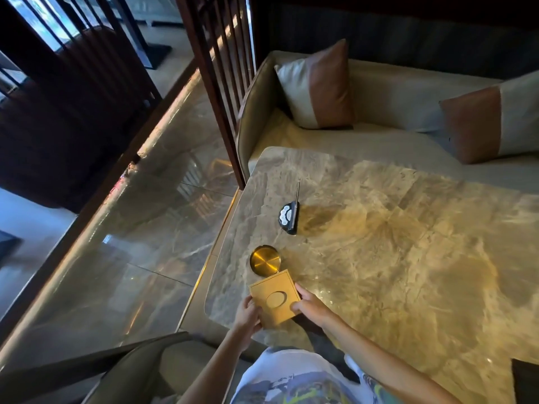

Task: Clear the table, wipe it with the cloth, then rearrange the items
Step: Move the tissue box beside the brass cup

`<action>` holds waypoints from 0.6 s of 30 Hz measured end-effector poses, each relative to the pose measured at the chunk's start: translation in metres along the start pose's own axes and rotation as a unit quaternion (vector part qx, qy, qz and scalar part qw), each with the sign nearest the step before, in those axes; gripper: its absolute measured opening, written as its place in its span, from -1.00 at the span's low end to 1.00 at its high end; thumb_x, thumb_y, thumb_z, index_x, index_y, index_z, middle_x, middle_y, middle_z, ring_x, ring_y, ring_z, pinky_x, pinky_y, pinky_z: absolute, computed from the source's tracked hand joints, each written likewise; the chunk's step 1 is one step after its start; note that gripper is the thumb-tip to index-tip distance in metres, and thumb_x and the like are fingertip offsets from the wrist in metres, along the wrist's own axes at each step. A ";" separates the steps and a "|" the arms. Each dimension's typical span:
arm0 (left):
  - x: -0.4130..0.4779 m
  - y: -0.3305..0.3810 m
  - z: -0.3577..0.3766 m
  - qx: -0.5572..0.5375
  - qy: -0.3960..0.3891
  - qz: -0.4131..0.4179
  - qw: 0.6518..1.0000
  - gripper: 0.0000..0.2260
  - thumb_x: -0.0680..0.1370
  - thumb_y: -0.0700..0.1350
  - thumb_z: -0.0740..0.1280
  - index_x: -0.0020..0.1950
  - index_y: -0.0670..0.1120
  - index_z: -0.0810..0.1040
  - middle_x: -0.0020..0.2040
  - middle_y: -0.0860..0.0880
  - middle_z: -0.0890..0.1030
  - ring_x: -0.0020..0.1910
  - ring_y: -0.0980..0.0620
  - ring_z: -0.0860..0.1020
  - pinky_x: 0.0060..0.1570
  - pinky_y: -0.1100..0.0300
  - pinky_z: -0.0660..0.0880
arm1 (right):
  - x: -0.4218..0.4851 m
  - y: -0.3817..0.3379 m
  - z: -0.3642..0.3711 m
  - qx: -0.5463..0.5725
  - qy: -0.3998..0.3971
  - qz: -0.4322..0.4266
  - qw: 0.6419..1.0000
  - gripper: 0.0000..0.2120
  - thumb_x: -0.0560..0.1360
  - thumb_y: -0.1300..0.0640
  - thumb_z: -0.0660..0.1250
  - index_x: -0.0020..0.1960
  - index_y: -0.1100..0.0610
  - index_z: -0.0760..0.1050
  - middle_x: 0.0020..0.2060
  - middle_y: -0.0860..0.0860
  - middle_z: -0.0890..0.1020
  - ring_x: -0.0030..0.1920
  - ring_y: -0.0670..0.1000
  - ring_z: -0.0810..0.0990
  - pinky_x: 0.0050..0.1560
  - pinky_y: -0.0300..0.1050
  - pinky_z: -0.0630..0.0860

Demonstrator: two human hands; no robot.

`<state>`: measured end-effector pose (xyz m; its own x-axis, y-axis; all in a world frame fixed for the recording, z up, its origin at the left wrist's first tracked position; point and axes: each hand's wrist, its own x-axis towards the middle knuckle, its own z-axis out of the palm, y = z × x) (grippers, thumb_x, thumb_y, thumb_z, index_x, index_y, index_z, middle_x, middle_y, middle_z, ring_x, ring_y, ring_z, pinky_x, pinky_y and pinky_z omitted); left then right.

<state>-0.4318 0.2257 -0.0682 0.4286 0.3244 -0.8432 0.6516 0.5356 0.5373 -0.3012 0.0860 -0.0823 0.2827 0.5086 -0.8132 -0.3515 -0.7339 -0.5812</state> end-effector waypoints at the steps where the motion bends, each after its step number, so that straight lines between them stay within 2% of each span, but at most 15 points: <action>1: 0.000 0.001 0.001 0.003 0.004 -0.003 1.000 -0.60 0.60 -0.14 0.21 0.43 -0.08 0.27 0.30 -0.18 0.42 0.23 -0.18 0.46 -0.02 0.02 0.57 | 0.001 0.001 0.000 0.003 -0.002 -0.002 1.000 -0.34 0.42 0.22 0.24 0.48 -0.15 0.28 0.19 -0.03 0.61 0.20 -0.01 0.53 0.28 -0.06 0.43; 5: 0.002 0.004 0.003 0.025 0.026 -0.016 0.999 -0.60 0.59 -0.16 0.19 0.43 -0.08 0.25 0.34 -0.20 0.39 0.29 -0.22 0.43 0.11 -0.08 0.52 | 0.008 0.006 0.000 0.004 -0.008 -0.003 1.000 -0.31 0.37 0.13 0.26 0.48 -0.17 0.26 0.18 -0.03 0.61 0.20 0.02 0.54 0.35 0.05 0.43; 7: -0.001 0.006 0.007 0.039 0.033 -0.014 0.999 -0.58 0.59 -0.13 0.20 0.44 -0.07 0.23 0.36 -0.20 0.38 0.30 -0.23 0.41 0.17 -0.12 0.51 | 0.007 0.005 0.000 0.001 -0.005 -0.002 1.000 -0.28 0.38 0.10 0.26 0.52 -0.16 0.20 0.27 -0.01 0.56 0.26 0.04 0.50 0.39 0.08 0.40; 10: -0.004 0.008 0.015 0.091 0.114 0.002 0.989 -0.43 0.56 -0.07 0.24 0.51 -0.02 0.08 0.40 -0.17 0.36 0.25 -0.18 0.44 0.10 -0.01 0.52 | 0.000 0.001 -0.002 0.015 0.022 0.007 1.000 -0.27 0.50 -0.01 0.26 0.58 -0.12 0.01 0.53 -0.04 0.27 0.50 0.10 0.27 0.51 0.08 0.21; 11: -0.005 0.010 0.020 0.118 0.150 0.011 0.982 -0.37 0.54 -0.05 0.26 0.53 0.02 0.02 0.45 -0.17 0.32 0.31 -0.19 0.41 0.13 -0.02 0.50 | -0.003 0.001 -0.005 0.027 0.037 0.004 0.999 -0.29 0.54 -0.05 0.24 0.59 -0.12 -0.02 0.56 -0.06 0.18 0.55 0.09 0.18 0.53 0.09 0.16; 13: -0.006 0.013 0.035 0.203 0.197 0.052 0.958 -0.28 0.49 -0.10 0.29 0.55 0.00 -0.03 0.53 -0.17 0.18 0.49 -0.24 0.18 0.41 -0.18 0.28 | -0.006 0.010 -0.017 0.060 0.072 -0.005 0.996 -0.33 0.57 -0.11 0.21 0.59 -0.13 -0.02 0.58 -0.07 0.11 0.57 0.06 0.14 0.54 0.10 0.14; 15: -0.007 0.019 0.061 0.319 0.216 0.112 0.916 -0.25 0.46 -0.18 0.26 0.57 -0.08 -0.04 0.57 -0.19 0.04 0.55 -0.26 -0.04 0.52 -0.19 0.05 | -0.011 0.025 -0.036 0.102 0.105 -0.003 0.989 -0.35 0.57 -0.14 0.22 0.58 -0.10 0.05 0.57 -0.03 0.19 0.54 0.04 0.22 0.53 0.10 0.20; 17: -0.006 0.023 0.093 0.400 0.202 0.158 0.880 -0.30 0.48 -0.22 0.23 0.56 -0.14 0.00 0.58 -0.22 0.03 0.56 -0.25 -0.08 0.54 -0.12 -0.04 | -0.032 0.041 -0.063 0.156 0.140 -0.009 0.978 -0.41 0.59 -0.08 0.24 0.56 -0.01 0.15 0.51 0.05 0.31 0.46 0.03 0.35 0.47 0.01 0.29; 18: -0.002 0.020 0.109 0.427 0.184 0.172 0.869 -0.33 0.48 -0.23 0.24 0.55 -0.16 0.05 0.56 -0.22 0.09 0.56 -0.24 -0.04 0.54 -0.09 -0.01 | -0.046 0.051 -0.079 0.187 0.165 -0.013 0.968 -0.45 0.61 -0.01 0.24 0.55 0.06 0.20 0.47 0.07 0.37 0.39 0.02 0.41 0.39 -0.07 0.33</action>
<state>-0.3508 0.1508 -0.0540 0.5634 0.6624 -0.4937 0.8182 -0.3647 0.4444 -0.2619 -0.0105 -0.0719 0.5434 0.3082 -0.7808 -0.6211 -0.4780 -0.6210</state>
